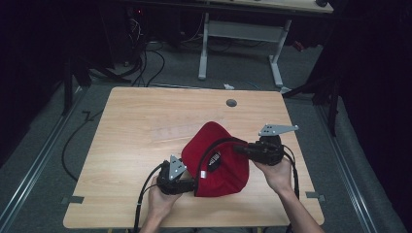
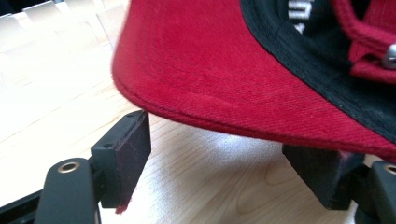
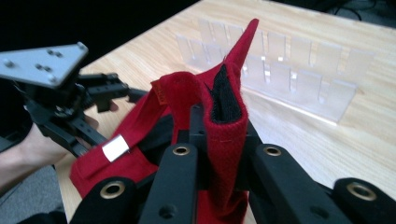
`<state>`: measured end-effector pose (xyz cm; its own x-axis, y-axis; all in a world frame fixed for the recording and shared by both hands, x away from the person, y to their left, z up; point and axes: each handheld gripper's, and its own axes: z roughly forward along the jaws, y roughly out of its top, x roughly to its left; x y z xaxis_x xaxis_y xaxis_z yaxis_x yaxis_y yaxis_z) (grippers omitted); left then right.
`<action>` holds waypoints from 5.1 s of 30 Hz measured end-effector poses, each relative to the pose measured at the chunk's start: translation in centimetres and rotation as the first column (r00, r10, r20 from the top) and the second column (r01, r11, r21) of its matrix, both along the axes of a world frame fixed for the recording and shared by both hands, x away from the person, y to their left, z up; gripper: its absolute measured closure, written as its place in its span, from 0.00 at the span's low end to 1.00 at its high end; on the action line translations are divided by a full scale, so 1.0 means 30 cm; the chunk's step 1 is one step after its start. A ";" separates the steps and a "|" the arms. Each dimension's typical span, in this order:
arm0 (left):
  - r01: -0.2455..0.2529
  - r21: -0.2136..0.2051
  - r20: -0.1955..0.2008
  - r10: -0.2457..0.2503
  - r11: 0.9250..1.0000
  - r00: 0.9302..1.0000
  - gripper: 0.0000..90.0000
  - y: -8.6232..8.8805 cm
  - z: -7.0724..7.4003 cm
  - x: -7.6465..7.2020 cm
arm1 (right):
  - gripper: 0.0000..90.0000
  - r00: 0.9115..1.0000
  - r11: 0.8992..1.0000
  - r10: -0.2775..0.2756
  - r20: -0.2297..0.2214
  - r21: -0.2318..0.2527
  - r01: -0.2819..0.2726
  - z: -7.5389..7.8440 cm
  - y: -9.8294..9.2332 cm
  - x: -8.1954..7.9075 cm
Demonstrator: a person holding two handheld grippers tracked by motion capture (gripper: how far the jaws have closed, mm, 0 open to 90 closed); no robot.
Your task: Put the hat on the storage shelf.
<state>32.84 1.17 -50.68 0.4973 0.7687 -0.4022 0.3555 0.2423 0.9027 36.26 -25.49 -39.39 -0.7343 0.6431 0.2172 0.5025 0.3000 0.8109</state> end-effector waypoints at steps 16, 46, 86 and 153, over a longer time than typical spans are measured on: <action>-0.012 0.035 0.056 0.010 0.999 0.998 0.24 0.024 0.033 -0.022 | 0.92 0.999 0.998 0.003 -0.050 -0.068 -0.006 -0.034 -0.004 0.000; -0.025 0.183 0.071 0.012 0.983 0.997 0.20 -0.009 0.045 -0.061 | 0.92 0.972 0.998 0.051 -0.230 0.039 -0.044 -0.149 0.004 0.044; 0.099 0.242 0.170 -0.142 0.965 0.975 0.20 -0.064 0.061 -0.097 | 0.92 0.972 0.996 0.093 -0.217 0.007 -0.094 -0.074 -0.018 0.062; 0.200 -0.029 0.018 -0.199 0.979 0.980 0.94 0.135 0.238 -0.074 | 0.51 0.963 0.962 -0.250 -0.102 0.085 0.259 -0.146 -0.175 0.098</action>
